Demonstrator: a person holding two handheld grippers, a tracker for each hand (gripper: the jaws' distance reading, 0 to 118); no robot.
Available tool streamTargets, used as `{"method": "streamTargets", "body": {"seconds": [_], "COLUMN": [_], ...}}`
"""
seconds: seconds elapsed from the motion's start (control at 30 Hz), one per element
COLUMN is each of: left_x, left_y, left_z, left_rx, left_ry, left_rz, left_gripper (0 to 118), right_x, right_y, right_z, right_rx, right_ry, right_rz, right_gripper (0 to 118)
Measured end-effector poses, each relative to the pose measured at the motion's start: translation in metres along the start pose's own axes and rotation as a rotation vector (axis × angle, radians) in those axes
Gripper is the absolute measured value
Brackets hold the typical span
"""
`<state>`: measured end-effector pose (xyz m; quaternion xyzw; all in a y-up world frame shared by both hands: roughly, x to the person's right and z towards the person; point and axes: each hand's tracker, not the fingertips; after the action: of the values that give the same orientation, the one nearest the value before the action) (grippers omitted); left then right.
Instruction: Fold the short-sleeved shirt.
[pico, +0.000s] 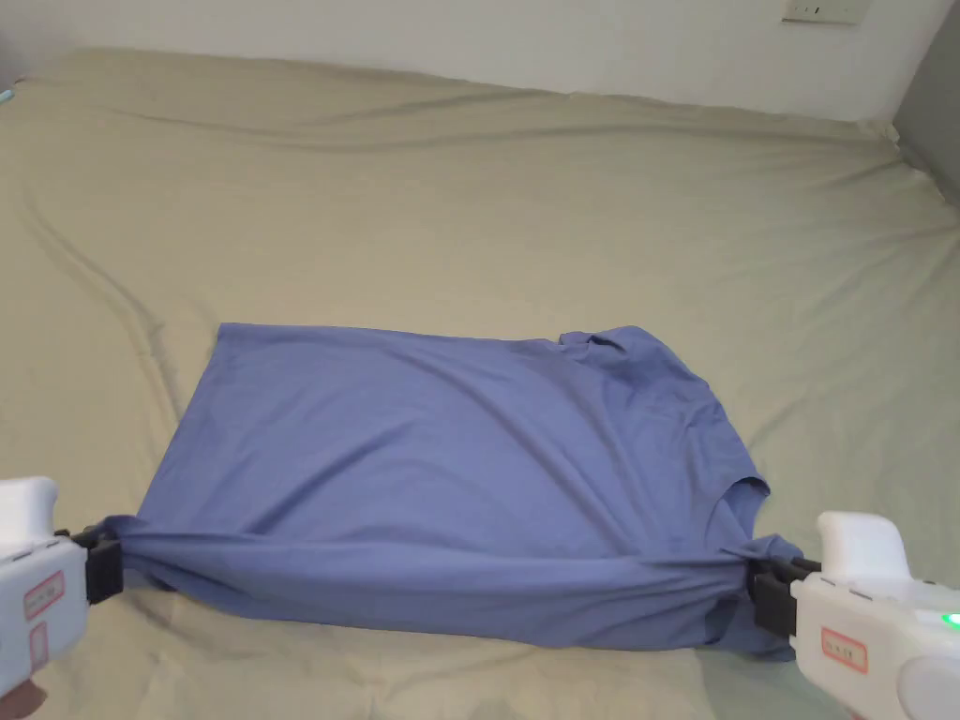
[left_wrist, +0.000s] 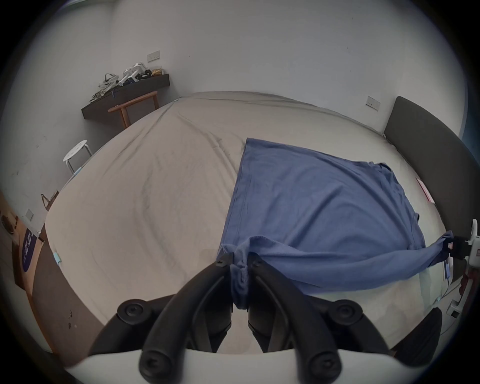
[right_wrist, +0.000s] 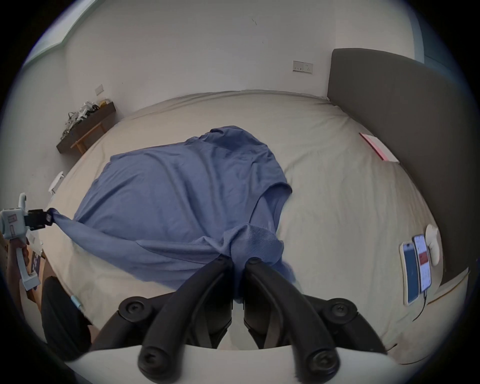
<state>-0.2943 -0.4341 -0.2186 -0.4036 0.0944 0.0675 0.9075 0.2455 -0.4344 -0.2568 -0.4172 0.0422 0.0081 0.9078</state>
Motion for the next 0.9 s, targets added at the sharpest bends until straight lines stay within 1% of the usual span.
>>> {"method": "streamTargets", "body": {"seconds": [0.07, 0.17, 0.33, 0.43, 0.6, 0.63, 0.67, 0.7, 0.73, 0.77, 0.8, 0.83, 0.87, 0.9], "left_x": [0.002, 0.007, 0.017, 0.019, 0.028, 0.029, 0.03, 0.031, 0.031, 0.03, 0.03, 0.03, 0.03, 0.032], "left_y": [0.015, 0.031, 0.042, 0.045, 0.048, 0.05, 0.053, 0.056, 0.061, 0.069, 0.076, 0.084, 0.095, 0.104], "left_z": [-0.021, -0.051, -0.104, -0.126, -0.133, -0.133, -0.132, -0.131, -0.127, -0.121, -0.111, -0.093, -0.077, -0.061], "left_rx": [-0.024, -0.078, -0.209, -0.254, -0.272, -0.28, -0.285, -0.278, -0.253, -0.226, -0.176, -0.098, -0.017, 0.027], "left_ry": [-0.001, -0.005, 0.029, 0.042, 0.054, 0.057, 0.059, 0.06, 0.092, 0.116, 0.111, 0.086, 0.062, 0.038], "left_rz": [0.008, -0.013, -0.102, -0.133, -0.206, -0.218, -0.225, -0.224, -0.241, -0.253, -0.239, -0.205, -0.165, -0.134], "left_gripper": [8, 8, 8, 8, 8, 8, 8, 22, 51, 85, 116, 117, 114, 113], "right_x": [0.001, 0.003, 0.005, 0.007, 0.012, 0.012, 0.013, 0.014, 0.015, 0.019, 0.021, 0.022, 0.022, 0.018], "right_y": [0.013, 0.024, 0.028, 0.031, 0.044, 0.048, 0.052, 0.058, 0.065, 0.072, 0.08, 0.09, 0.099, 0.106], "right_z": [-0.023, -0.059, -0.111, -0.127, -0.134, -0.135, -0.135, -0.135, -0.133, -0.126, -0.116, -0.102, -0.087, -0.071], "right_rx": [-0.033, -0.1, -0.208, -0.224, -0.202, -0.198, -0.189, -0.184, -0.171, -0.133, -0.087, -0.047, -0.002, 0.057], "right_ry": [-0.013, -0.032, -0.051, -0.051, -0.058, -0.062, -0.077, -0.134, -0.173, -0.2, -0.191, -0.164, -0.151, -0.14], "right_rz": [0.004, -0.012, -0.005, -0.003, -0.011, -0.015, -0.012, 0.003, 0.003, -0.027, -0.062, -0.089, -0.099, -0.093], "right_gripper": [9, 8, 9, 9, 9, 14, 28, 66, 91, 100, 100, 100, 100, 100]}}
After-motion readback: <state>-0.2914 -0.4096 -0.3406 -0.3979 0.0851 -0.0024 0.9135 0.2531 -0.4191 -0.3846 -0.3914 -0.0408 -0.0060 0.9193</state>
